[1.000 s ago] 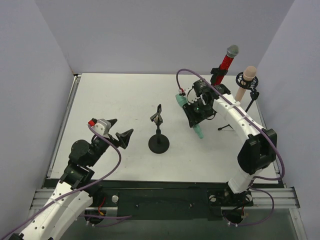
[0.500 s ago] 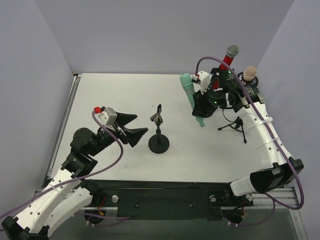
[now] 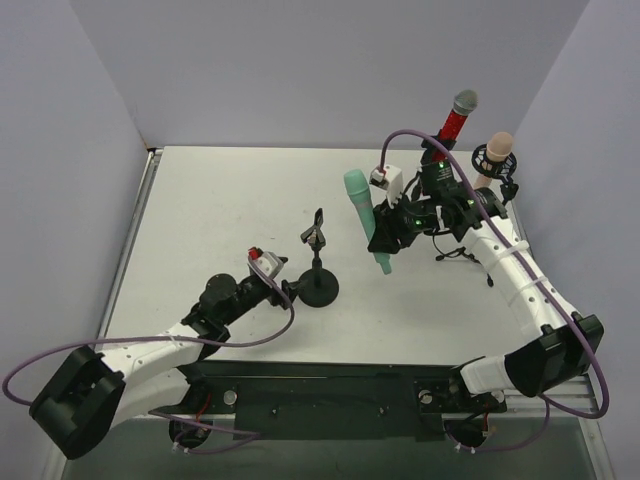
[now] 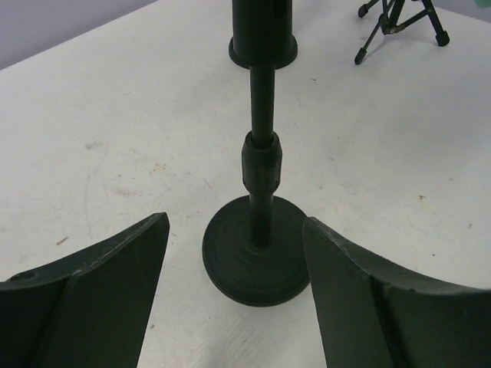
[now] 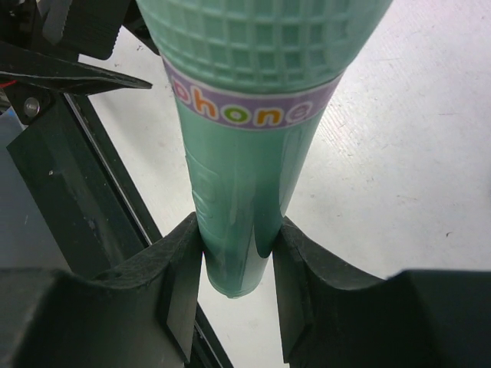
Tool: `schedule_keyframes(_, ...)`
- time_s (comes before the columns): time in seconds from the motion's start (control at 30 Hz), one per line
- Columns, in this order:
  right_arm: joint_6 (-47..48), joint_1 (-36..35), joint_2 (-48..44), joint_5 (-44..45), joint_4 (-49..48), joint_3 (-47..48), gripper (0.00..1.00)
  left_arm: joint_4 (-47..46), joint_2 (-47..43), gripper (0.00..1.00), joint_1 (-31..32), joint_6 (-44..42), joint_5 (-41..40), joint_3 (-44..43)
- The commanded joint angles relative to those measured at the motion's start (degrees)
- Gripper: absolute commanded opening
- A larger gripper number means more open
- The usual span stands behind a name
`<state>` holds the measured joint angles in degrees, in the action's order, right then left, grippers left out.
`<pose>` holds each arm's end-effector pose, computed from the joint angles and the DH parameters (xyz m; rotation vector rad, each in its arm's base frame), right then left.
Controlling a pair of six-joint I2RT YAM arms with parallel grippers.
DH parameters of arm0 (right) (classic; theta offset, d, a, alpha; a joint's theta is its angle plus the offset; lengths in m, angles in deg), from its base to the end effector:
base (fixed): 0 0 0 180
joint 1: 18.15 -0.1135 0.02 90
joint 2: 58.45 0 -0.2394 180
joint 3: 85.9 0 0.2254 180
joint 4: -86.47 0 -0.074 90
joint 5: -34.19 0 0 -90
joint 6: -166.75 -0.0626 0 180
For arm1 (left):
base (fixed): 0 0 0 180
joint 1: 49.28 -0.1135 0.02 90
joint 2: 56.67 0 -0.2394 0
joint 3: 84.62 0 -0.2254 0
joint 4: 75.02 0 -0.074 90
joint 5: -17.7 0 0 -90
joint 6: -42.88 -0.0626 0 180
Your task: Attach the microphones to the stand
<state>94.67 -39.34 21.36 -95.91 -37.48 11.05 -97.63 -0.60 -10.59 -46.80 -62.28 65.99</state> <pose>0.2538 0.1417 0.3390 -1.0720 1.8987 0.8129 0.1673 -0.1479 0.2013 0.6805 1.5390 -0.6601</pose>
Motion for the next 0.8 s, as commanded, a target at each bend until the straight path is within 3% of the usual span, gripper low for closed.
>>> schedule_keyframes(0.0,-1.30,-0.52,-3.60,-3.67,-6.07,-2.94,0.00,-20.04,7.88,0.81,1.55,-3.21,-2.55,-3.18)
schedule_keyframes(0.17,-1.39,-0.26,-4.31,-4.11,-7.05,-4.17,0.00,-24.00,14.32,0.78,5.15,-5.68,-5.01,-7.65)
schedule_keyframes(0.43,-2.35,0.10,-4.75,-4.46,-8.37,-5.23,0.00,-26.56,21.35,0.58,7.00,-6.03,-9.05,-11.27)
schedule_keyframes(0.5,-2.44,0.36,-4.84,-4.46,-8.54,-5.31,0.00,-26.47,22.32,0.50,7.09,-5.59,-9.14,-11.62)
schedule_keyframes(0.77,-2.44,0.80,-5.45,-4.64,-8.80,-5.84,0.00,-24.46,23.29,0.00,6.65,-7.08,-4.68,-12.67)
